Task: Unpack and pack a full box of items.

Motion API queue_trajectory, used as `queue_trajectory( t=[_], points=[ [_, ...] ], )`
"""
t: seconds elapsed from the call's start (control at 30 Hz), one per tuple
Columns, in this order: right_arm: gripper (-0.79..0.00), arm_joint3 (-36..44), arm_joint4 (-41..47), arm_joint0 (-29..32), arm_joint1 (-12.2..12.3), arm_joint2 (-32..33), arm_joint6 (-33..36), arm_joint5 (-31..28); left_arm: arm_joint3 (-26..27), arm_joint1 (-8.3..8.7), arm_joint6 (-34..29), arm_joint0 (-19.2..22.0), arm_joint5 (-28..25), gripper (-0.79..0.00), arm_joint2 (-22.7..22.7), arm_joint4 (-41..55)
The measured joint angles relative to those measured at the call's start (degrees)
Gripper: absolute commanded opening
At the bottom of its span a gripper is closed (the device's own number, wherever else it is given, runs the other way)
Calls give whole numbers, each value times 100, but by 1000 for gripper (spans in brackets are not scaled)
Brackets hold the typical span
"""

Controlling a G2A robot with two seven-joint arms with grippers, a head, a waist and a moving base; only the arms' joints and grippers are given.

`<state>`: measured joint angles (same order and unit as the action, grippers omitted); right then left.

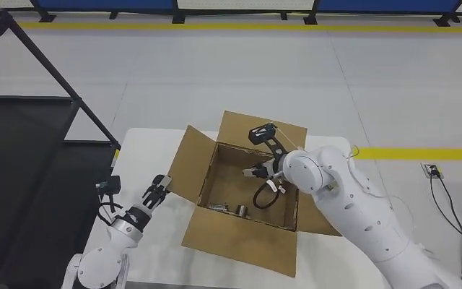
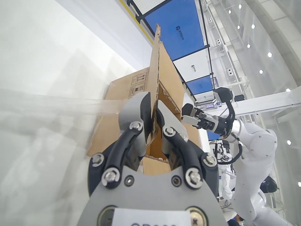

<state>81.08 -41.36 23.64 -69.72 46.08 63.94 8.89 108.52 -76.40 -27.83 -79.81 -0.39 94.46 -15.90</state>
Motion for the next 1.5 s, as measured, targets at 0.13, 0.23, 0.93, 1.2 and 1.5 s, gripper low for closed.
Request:
queue_trajectory(
  t=[0.13, 0.23, 0.93, 1.2, 1.5],
  points=[
    [0, -207, 48, -130, -60, -59, -6, -137, 139, 10, 133, -235, -34, -785, 22, 51],
    [0, -344, 85, -223, -106, -106, -19, -262, 217, 21, 226, -426, -87, -785, 57, 56],
    [0, -1078, 186, -936, -598, -829, 196, -753, 888, 66, 811, -1875, -667, 0, 394, 392],
    [0, -1110, 204, -988, -622, -872, 349, -757, 1070, 91, 919, -1981, -572, 0, 639, 540],
    [0, -1061, 182, -904, -637, -913, 275, -774, 949, 106, 1368, -1535, -388, 0, 894, 795]
  ],
)
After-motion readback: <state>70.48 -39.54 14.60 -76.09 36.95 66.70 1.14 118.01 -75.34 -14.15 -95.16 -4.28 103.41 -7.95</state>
